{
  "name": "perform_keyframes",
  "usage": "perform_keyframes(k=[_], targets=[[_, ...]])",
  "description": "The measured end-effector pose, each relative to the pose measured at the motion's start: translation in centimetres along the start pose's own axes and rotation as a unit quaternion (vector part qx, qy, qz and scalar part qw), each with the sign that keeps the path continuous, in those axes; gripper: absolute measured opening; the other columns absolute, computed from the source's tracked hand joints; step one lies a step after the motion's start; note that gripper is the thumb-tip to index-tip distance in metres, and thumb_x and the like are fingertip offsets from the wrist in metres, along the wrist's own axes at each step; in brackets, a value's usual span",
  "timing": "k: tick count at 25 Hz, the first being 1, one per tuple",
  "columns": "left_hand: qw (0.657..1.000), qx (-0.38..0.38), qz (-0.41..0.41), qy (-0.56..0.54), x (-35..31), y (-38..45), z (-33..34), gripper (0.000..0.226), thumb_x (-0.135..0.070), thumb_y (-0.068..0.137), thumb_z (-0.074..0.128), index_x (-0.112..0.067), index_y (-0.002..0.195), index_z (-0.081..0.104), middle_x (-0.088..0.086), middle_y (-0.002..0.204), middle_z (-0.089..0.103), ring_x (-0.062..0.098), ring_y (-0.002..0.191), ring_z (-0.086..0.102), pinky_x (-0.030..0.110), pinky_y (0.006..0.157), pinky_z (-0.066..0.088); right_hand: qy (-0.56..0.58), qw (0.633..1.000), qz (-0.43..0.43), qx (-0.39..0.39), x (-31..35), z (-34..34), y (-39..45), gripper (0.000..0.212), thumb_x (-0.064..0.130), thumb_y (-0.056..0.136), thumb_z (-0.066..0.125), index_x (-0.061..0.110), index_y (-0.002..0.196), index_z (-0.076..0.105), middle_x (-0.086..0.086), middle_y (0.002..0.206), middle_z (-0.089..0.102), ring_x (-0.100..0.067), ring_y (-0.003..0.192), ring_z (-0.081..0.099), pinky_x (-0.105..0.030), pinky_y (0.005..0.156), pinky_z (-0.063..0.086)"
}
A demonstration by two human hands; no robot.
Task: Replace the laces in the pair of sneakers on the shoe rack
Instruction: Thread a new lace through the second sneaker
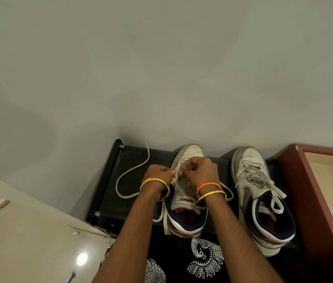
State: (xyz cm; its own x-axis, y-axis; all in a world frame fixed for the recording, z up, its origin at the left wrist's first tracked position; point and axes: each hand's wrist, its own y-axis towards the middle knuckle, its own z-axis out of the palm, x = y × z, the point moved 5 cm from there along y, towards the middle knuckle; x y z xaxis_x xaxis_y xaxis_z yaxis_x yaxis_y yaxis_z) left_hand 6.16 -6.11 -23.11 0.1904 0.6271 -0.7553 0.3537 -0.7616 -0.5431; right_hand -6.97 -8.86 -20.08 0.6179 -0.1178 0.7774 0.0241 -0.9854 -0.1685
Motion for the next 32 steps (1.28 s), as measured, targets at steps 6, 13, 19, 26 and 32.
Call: perform_keyframes(k=[6, 13, 19, 26, 32], targets=[[1.0, 0.004, -0.011, -0.028, 0.4, 0.3, 0.0, 0.019, -0.01, 0.087, 0.062, -0.005, 0.104, 0.07, 0.013, 0.105, 0.067, 0.026, 0.101, 0.059, 0.04, 0.094, 0.048, 0.01, 1.0, 0.002, 0.0, -0.3, 0.1, 0.0, 0.012, 0.004, 0.074, 0.076, 0.016, 0.072, 0.071, -0.001, 0.075, 0.071, -0.01, 0.073, 0.064, -0.024, 0.078, 0.052], [0.999, 0.026, -0.018, -0.043, 0.3, 0.1, 0.0, 0.02, -0.009, 0.089, 0.059, -0.002, 0.106, 0.068, 0.013, 0.105, 0.065, 0.019, 0.09, 0.055, 0.031, 0.085, 0.042, 0.015, 1.0, 0.01, 0.022, 0.0, 0.4, -0.3, 0.028, 0.003, 0.076, 0.073, 0.025, 0.062, 0.064, 0.004, 0.066, 0.068, -0.004, 0.068, 0.064, -0.023, 0.076, 0.052], [0.967, 0.089, -0.166, -0.172, 0.7, -0.5, -0.1, 0.041, -0.027, 0.091, 0.057, -0.001, 0.123, 0.052, 0.01, 0.098, 0.059, 0.018, 0.073, 0.052, 0.03, 0.06, 0.041, 0.022, 0.998, 0.047, 0.035, -0.1, 0.3, 0.0, 0.029, 0.004, 0.073, 0.076, 0.02, 0.075, 0.053, 0.001, 0.07, 0.068, -0.007, 0.071, 0.062, -0.022, 0.075, 0.05], [0.993, 0.073, -0.04, -0.086, 0.2, 0.6, -0.2, 0.029, -0.003, 0.092, 0.053, 0.006, 0.119, 0.058, 0.02, 0.114, 0.062, 0.021, 0.083, 0.056, 0.026, 0.072, 0.05, -0.07, 0.997, 0.011, 0.035, 0.7, 0.0, -0.7, 0.047, 0.01, 0.078, 0.072, 0.015, 0.12, 0.05, -0.007, 0.109, 0.059, -0.023, 0.107, 0.056, -0.031, 0.091, 0.047], [0.995, -0.042, 0.089, -0.009, -0.5, 0.5, -1.2, 0.012, -0.015, 0.095, 0.052, -0.005, 0.091, 0.058, 0.014, 0.098, 0.06, 0.021, 0.089, 0.056, 0.033, 0.084, 0.046, -0.121, 0.983, 0.102, -0.088, -1.8, -1.8, -3.1, 0.055, 0.008, 0.075, 0.07, 0.012, 0.123, 0.044, -0.017, 0.127, 0.038, -0.036, 0.117, 0.041, -0.042, 0.097, 0.038]])
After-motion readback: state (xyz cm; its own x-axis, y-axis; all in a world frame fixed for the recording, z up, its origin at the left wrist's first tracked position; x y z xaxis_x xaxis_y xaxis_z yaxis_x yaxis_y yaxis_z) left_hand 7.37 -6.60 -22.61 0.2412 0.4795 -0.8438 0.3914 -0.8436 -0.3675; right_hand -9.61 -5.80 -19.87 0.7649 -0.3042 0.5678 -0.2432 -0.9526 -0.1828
